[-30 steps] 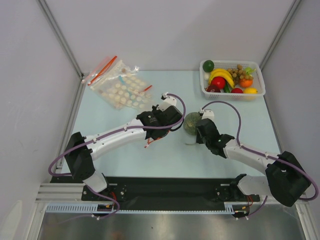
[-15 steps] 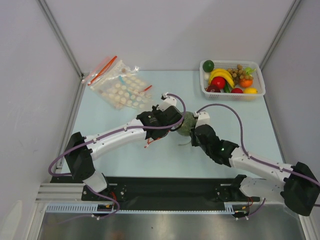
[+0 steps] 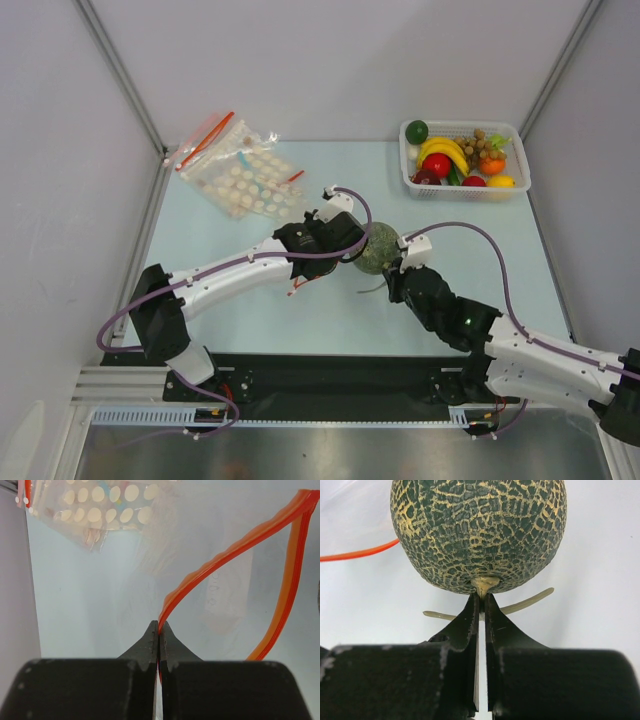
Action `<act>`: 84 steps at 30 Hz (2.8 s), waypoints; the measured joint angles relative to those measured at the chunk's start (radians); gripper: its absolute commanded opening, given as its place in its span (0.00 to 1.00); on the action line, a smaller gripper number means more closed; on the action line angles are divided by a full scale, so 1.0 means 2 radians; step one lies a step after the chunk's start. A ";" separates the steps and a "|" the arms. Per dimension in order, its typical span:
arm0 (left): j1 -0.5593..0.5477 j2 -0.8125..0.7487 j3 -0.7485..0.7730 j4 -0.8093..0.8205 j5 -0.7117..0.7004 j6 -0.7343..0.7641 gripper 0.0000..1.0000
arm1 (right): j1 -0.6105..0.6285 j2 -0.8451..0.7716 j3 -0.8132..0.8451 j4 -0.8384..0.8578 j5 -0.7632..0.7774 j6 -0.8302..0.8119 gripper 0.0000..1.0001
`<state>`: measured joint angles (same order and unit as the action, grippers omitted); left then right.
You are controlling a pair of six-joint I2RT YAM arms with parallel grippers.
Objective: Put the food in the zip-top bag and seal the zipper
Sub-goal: Pick up the fake fruit from the center of the board, then place the fake fruit in the zipper food storage bag.
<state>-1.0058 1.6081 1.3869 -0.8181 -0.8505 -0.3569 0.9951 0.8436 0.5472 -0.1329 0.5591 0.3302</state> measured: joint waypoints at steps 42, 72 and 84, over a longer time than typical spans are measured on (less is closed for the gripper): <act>-0.054 -0.061 -0.031 0.044 0.038 0.041 0.00 | 0.045 0.023 -0.038 0.128 -0.129 -0.058 0.00; -0.090 -0.009 -0.074 0.200 0.031 0.149 0.00 | -0.196 0.103 -0.042 0.144 -0.510 0.083 0.00; -0.119 0.010 -0.075 0.229 0.060 0.167 0.00 | -0.292 0.112 -0.063 0.174 -0.566 0.146 0.02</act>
<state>-1.2434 1.6287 1.2377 -0.3607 -0.7296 -0.0231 0.4110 1.0679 0.4221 0.2150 -0.5728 0.6228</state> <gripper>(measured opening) 0.009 0.032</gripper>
